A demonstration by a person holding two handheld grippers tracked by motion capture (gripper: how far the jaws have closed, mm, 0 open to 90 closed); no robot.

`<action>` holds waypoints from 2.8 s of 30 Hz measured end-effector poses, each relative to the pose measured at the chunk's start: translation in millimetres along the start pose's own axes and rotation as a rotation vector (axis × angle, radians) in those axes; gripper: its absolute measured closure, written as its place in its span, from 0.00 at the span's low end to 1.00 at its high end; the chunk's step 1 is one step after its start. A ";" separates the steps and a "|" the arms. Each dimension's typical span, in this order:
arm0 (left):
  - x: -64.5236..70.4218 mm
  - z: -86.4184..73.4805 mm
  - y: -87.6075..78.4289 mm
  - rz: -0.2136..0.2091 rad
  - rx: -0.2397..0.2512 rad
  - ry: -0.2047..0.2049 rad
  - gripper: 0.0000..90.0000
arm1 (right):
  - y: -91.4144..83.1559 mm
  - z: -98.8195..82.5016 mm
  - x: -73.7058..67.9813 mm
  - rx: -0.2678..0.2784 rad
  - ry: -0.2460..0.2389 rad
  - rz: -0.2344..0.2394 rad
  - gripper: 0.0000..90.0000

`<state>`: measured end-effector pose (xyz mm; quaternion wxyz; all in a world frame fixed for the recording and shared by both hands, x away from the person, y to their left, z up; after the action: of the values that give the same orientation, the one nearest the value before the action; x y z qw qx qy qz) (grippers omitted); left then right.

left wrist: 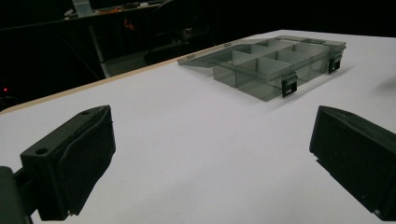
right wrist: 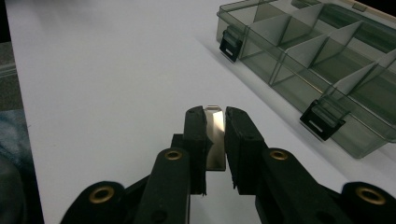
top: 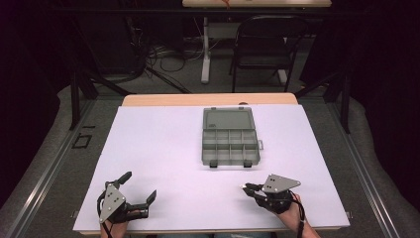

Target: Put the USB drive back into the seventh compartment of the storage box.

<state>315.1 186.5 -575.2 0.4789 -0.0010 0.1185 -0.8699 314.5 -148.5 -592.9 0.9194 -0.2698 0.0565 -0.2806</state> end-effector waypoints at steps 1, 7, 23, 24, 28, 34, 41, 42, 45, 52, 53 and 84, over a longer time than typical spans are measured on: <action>-0.2 0.0 -0.1 0.000 0.000 0.002 0.00 | -0.5 0.1 0.5 0.000 0.004 -0.001 0.88; -0.4 0.1 -0.4 0.002 0.000 0.003 0.00 | -4.3 1.4 6.0 0.010 0.011 -0.019 0.88; -0.2 0.9 -0.6 0.004 0.004 0.000 0.00 | -10.9 4.7 16.6 0.028 0.030 -0.051 0.88; -0.3 0.9 -0.6 0.005 0.004 0.001 0.00 | -11.2 4.9 17.2 0.027 0.029 -0.053 0.88; -0.2 0.8 -0.6 0.004 -0.001 0.002 0.00 | -12.3 6.9 19.2 0.035 0.029 -0.060 0.88; -0.2 0.9 -0.6 0.006 -0.001 0.002 0.00 | -14.3 8.8 21.9 0.040 0.033 -0.069 0.88; -0.2 1.0 -0.6 0.006 0.001 0.001 0.00 | -15.9 11.1 24.7 0.047 0.037 -0.077 0.88; -0.3 1.0 -0.6 0.006 0.001 0.001 0.00 | -16.2 11.5 25.2 0.048 0.036 -0.079 0.88; -0.2 1.1 -0.6 0.005 0.003 0.001 0.00 | -16.6 12.3 25.6 0.049 0.040 -0.079 0.88; -0.1 1.2 -0.6 0.007 0.003 0.001 0.00 | -17.6 14.4 27.0 0.051 0.040 -0.085 0.88; -0.1 1.2 -0.6 0.007 0.003 0.002 0.00 | -17.6 15.3 27.4 0.052 0.040 -0.085 0.88; 0.3 1.4 1.0 0.004 0.005 0.006 0.01 | -16.6 35.0 40.1 0.066 0.037 -0.110 0.88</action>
<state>315.9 185.4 -574.1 0.4801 0.0029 0.1175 -0.8693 348.9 -165.8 -552.5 0.9098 -0.2367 0.0493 -0.3374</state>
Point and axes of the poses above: each handheld gripper's, and its own axes: y roughly forward along the jaws, z roughly out of its top, x roughly to its right, the point moved 10 cm from there along y, roughly forward along the jaws, and after that the axes turned 2 degrees about z, right-handed, at the moved point
